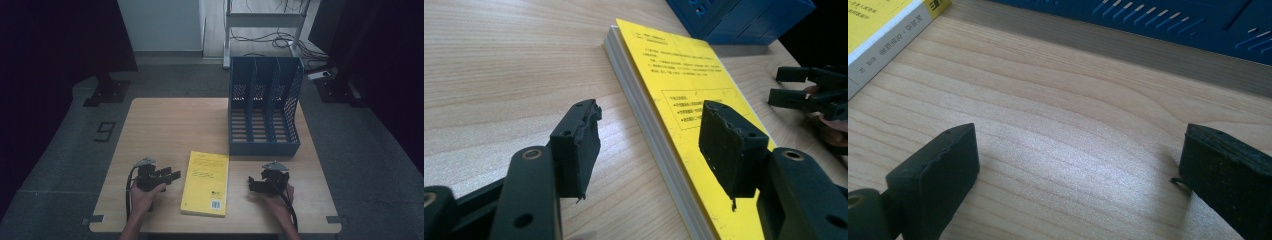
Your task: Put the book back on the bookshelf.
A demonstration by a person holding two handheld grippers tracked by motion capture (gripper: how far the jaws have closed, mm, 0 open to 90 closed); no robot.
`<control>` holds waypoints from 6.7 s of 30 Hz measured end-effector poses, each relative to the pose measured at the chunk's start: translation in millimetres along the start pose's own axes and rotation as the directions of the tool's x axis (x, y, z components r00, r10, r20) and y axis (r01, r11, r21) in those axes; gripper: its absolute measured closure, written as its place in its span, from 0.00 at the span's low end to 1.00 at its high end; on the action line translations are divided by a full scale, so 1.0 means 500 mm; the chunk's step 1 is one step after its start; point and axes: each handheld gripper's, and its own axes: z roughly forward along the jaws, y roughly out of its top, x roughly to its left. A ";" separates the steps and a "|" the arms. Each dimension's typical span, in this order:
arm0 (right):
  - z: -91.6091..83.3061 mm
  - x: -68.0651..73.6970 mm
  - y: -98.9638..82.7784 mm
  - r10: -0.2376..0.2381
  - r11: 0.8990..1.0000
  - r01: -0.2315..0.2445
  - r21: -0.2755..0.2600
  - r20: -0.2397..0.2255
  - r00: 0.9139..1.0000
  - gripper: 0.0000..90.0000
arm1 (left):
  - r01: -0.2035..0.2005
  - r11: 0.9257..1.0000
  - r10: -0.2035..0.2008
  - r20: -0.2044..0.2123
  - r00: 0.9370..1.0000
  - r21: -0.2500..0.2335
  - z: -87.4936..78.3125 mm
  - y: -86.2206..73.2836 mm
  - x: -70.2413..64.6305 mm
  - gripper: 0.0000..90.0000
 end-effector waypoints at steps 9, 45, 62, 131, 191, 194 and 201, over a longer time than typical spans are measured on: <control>-0.001 0.002 -0.001 -0.002 1.000 0.002 -0.004 0.009 1.000 0.03 | -0.007 1.000 0.007 0.006 1.000 0.006 -0.002 0.000 -0.006 0.45; -0.050 0.079 0.035 0.028 0.992 -0.042 -0.118 -0.118 0.993 0.14 | 0.001 1.000 -0.001 0.005 1.000 0.011 -0.005 0.003 -0.004 0.44; -0.032 0.169 0.075 -0.024 0.992 -0.003 -0.128 -0.209 0.978 0.14 | 0.002 1.000 -0.002 0.004 1.000 0.006 -0.010 0.005 -0.004 0.44; 0.032 0.207 0.038 -0.018 0.998 -0.002 -0.064 -0.310 0.951 0.26 | -0.042 0.995 0.043 -0.003 0.999 0.086 0.096 -0.020 -0.075 0.34; 0.033 0.215 0.035 -0.014 0.997 -0.009 -0.074 -0.299 0.954 0.22 | 0.015 1.000 -0.015 0.031 0.999 -0.005 0.066 0.002 -0.107 0.40; 0.033 0.215 0.035 -0.014 0.997 -0.009 -0.074 -0.299 0.954 0.22 | 0.095 0.995 -0.094 0.098 0.991 -0.004 0.065 0.003 -0.091 0.38; 0.033 0.215 0.035 -0.014 0.997 -0.009 -0.074 -0.299 0.954 0.22 | 0.126 0.992 -0.127 0.117 0.985 0.012 0.066 0.002 -0.085 0.39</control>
